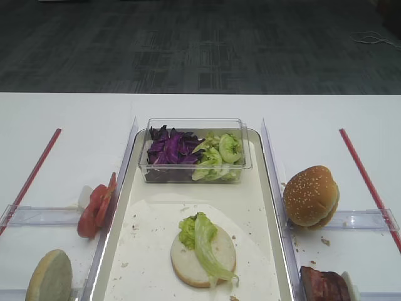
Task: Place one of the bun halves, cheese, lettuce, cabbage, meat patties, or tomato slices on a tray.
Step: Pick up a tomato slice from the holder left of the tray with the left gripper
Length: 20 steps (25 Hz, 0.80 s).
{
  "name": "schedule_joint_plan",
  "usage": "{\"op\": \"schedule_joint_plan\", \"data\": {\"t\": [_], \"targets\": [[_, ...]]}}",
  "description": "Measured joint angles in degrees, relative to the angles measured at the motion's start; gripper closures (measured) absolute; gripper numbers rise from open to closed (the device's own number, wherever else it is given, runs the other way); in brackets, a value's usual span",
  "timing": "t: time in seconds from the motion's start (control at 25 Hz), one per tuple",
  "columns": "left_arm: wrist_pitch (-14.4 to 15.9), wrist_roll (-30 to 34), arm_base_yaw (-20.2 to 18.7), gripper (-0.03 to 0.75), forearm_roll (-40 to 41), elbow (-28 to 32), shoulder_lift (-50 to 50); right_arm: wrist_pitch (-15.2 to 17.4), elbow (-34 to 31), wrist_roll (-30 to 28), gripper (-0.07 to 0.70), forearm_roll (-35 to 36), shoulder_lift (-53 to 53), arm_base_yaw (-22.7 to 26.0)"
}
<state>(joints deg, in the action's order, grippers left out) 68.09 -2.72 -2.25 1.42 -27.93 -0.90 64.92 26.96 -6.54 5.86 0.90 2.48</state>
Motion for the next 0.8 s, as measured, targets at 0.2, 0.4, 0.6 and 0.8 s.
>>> {"op": "schedule_joint_plan", "data": {"t": [0.2, 0.4, 0.6, 0.8], "targets": [[0.0, 0.0, 0.0, 0.303, 0.0, 0.0, 0.0, 0.0, 0.0, 0.0, 0.164, 0.0, 0.0, 0.0], [0.0, 0.0, 0.0, 0.303, 0.0, 0.0, 0.0, 0.0, 0.0, 0.0, 0.176, 0.0, 0.0, 0.0], [0.0, 0.0, 0.0, 0.303, 0.12, 0.0, 0.0, 0.0, 0.0, 0.0, 0.192, 0.0, 0.0, 0.0], [0.0, 0.0, 0.0, 0.303, 0.22, 0.0, 0.0, 0.0, 0.0, 0.0, 0.195, 0.0, 0.0, 0.0]]}}
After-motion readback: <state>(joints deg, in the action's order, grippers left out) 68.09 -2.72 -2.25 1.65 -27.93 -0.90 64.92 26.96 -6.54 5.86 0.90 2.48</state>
